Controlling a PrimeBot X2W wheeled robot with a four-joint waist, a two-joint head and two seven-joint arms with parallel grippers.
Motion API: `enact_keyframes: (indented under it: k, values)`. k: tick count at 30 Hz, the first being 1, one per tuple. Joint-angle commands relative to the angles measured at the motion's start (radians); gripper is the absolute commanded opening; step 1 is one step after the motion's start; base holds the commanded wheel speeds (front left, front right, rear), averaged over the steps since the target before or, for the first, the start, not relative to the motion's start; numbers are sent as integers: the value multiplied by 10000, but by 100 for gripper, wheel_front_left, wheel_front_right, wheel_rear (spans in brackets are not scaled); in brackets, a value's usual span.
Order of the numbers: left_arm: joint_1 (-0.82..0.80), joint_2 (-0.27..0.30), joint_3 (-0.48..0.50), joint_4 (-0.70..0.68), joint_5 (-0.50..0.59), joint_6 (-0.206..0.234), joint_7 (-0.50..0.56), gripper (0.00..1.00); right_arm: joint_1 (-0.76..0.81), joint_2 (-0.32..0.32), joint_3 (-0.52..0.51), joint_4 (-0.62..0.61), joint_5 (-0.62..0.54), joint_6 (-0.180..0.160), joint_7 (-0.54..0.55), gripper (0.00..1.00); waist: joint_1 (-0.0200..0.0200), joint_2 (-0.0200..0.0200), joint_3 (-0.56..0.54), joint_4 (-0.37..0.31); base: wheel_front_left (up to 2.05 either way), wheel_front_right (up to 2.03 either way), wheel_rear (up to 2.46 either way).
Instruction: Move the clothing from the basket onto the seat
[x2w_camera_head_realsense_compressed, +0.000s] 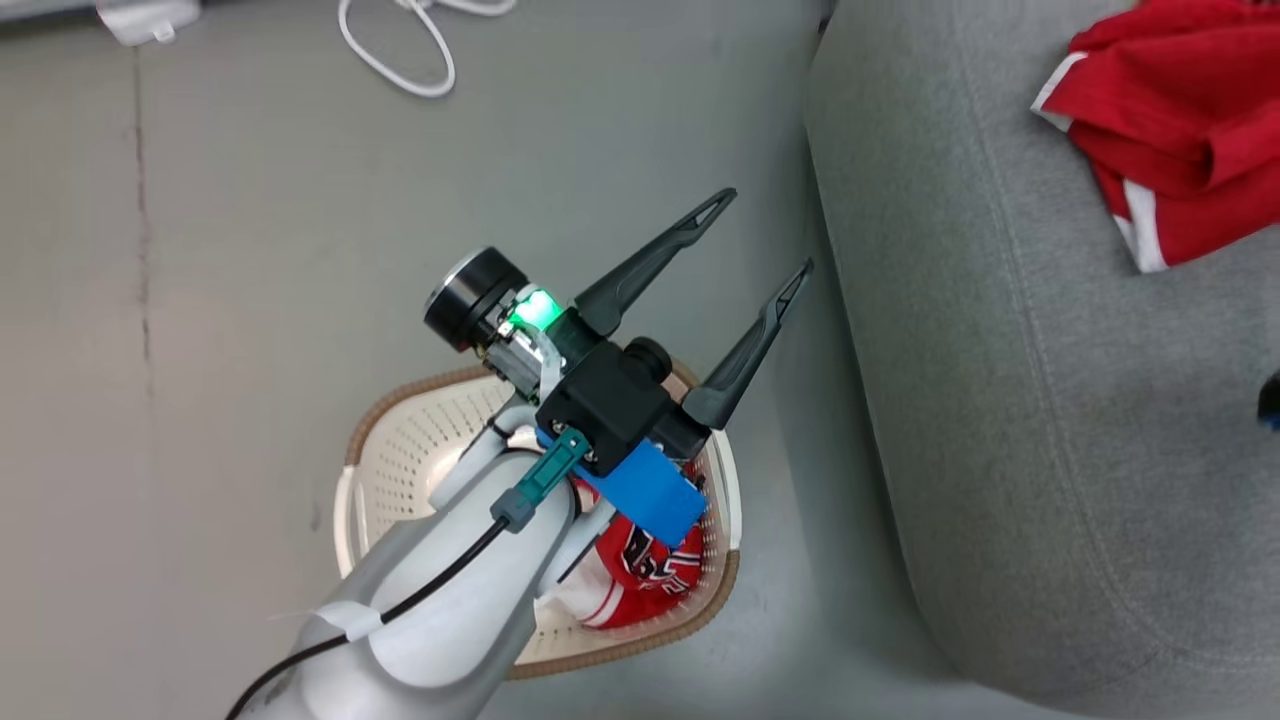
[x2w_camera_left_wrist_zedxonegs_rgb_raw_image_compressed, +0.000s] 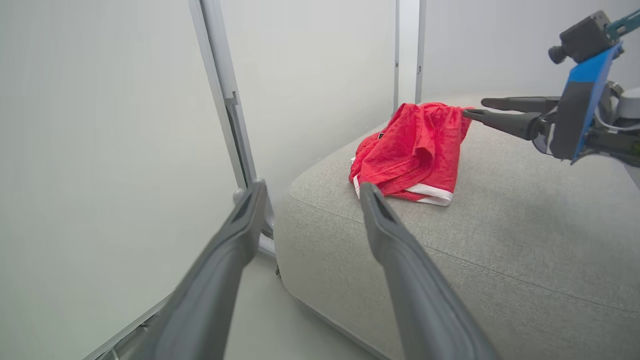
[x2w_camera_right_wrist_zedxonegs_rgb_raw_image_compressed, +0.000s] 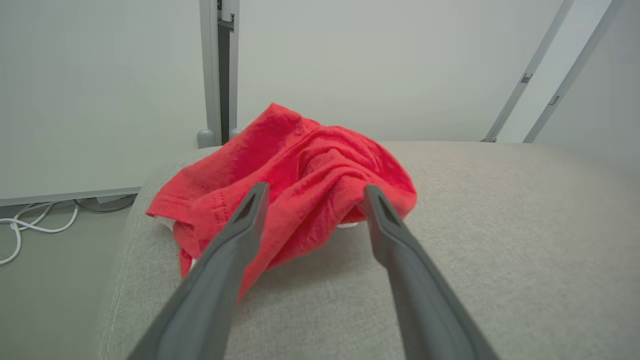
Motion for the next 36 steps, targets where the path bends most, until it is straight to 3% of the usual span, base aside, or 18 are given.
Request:
enact_keyframes:
  k: [1,8,16,25,36]
  values:
    - [265,-15,156,-47,-88,97,-30,100,636,92,43,-282,58,1,-7,100,1,0,-459,-97,0,0,0]
    - [981,-91,674,-127,-288,311,-30,100,2173,423,374,-1636,212,1,-6,100,1,0,-1397,207,0,0,0]
    - [2061,42,1691,-185,-510,572,-30,100,3090,965,1911,-3088,462,1,-7,100,1,0,-2435,718,0,0,0]
    - [3277,206,3026,-182,-606,754,-29,100,3455,1228,3177,-3538,512,1,-5,100,1,0,-3279,1530,0,0,0]
    - [5039,429,4735,-308,-523,902,-30,100,4392,1700,3483,-3913,476,1,-5,100,1,0,-4126,1881,0,0,0]
